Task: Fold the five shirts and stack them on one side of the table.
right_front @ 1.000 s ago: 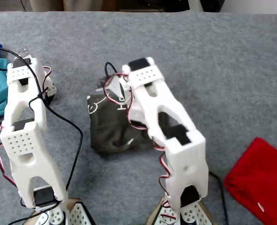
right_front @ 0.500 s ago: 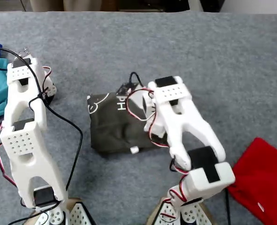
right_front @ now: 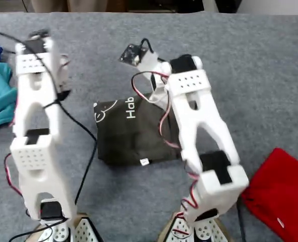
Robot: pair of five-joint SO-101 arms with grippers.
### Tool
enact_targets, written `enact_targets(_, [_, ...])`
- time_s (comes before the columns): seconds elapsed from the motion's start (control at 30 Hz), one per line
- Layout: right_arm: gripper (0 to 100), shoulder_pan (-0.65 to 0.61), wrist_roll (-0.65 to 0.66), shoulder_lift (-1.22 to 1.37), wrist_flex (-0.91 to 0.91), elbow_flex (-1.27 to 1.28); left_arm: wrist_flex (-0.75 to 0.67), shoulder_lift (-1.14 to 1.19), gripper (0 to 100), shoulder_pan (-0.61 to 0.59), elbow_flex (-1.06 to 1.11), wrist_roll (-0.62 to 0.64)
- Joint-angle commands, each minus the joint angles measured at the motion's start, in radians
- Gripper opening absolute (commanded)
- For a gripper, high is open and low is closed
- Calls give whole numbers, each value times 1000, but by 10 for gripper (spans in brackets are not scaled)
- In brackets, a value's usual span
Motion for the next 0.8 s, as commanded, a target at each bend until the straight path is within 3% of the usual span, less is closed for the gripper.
enact_targets(0.0, [5, 42, -8, 119, -26, -154, 26, -107, 21, 69, -29, -9])
enact_targets(0.37, [5, 47, -34, 352, 23, -420, 26, -188, 21, 287, 186, -5])
enact_targets(0.77, [5, -5, -35, 358, 49, -381, -295, -182, 21, 189, 512, -2])
